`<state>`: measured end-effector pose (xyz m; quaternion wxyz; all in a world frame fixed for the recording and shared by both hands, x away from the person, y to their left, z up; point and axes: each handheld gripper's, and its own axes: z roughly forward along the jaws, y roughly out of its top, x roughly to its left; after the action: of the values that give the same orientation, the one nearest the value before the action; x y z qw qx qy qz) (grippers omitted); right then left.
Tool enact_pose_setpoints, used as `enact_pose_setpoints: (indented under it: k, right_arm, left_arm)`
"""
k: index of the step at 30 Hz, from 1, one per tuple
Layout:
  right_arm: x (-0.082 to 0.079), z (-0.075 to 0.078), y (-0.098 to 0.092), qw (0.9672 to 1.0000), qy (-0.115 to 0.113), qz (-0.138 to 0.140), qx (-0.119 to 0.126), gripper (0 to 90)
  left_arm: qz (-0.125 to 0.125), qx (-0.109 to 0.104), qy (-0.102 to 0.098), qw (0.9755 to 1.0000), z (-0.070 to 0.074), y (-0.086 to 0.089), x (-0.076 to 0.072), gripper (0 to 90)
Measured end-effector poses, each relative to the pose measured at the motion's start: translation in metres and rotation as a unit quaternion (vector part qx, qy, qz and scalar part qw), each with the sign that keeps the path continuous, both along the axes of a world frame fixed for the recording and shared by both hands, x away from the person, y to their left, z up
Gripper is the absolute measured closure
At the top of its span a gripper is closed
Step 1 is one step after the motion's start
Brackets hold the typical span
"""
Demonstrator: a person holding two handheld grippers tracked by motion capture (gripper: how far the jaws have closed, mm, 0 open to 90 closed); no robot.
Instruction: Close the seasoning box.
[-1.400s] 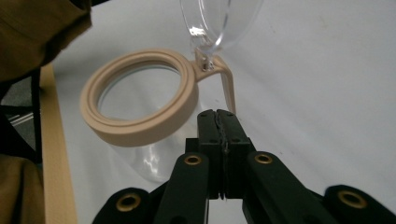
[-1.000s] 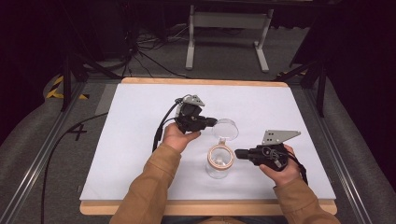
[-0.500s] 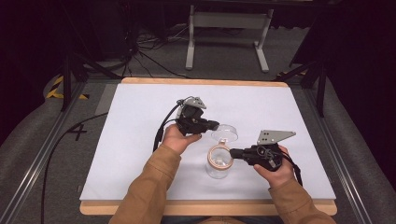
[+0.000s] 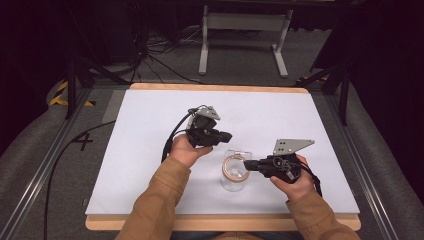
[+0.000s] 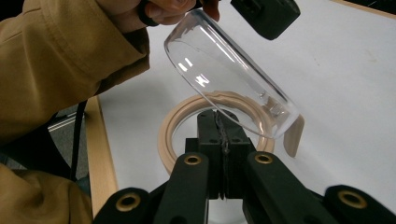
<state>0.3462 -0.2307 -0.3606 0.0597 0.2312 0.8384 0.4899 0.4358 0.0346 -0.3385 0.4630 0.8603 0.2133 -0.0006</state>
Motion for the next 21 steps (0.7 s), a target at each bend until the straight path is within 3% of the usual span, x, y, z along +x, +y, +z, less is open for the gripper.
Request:
enact_pose_setpoints:
  k: [9, 21]
  right_arm:
    - [-0.005, 0.004, -0.001, 0.9996, 0.009, 0.019, -0.021, 89.7]
    - [-0.007, 0.004, 0.002, 0.9979, 0.030, 0.037, -0.044, 89.7]
  left_arm:
    - [0.006, 0.002, 0.001, 1.0000, 0.007, 0.009, -0.002, 85.4]
    - [-0.013, 0.032, 0.010, 0.9993, 0.009, 0.014, -0.002, 82.6]
